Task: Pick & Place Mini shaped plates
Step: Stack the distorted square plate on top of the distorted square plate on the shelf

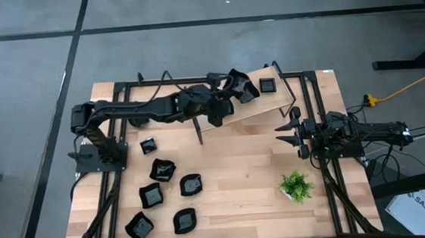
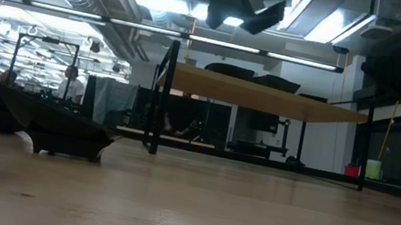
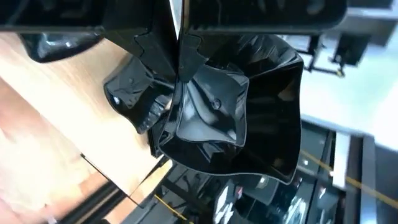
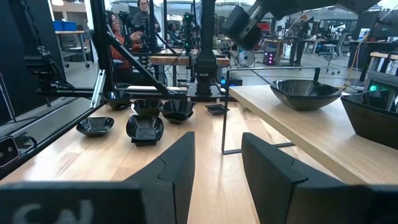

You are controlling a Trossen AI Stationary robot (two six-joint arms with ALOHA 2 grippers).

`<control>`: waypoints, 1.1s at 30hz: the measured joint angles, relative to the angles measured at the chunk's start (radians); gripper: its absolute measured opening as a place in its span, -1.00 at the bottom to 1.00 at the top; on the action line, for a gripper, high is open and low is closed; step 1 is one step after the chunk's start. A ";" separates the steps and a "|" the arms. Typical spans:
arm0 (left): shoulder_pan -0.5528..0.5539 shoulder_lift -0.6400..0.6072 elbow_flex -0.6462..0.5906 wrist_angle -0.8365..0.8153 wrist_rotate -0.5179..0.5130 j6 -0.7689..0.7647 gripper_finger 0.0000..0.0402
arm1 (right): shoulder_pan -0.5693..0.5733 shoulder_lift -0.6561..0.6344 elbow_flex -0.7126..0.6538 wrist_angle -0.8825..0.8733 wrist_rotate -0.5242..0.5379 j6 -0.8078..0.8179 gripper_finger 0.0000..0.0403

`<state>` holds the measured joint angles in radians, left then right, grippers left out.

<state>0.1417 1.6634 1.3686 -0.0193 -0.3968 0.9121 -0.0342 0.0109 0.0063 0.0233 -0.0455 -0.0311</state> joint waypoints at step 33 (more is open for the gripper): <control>0.095 0.218 0.319 -0.427 0.154 0.262 -0.99 | 0.000 0.000 0.000 0.000 0.000 0.000 -0.35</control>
<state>0.2367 1.8813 1.6875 -0.4467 -0.2427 1.1740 -0.0345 0.0109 0.0063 0.0235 -0.0455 -0.0311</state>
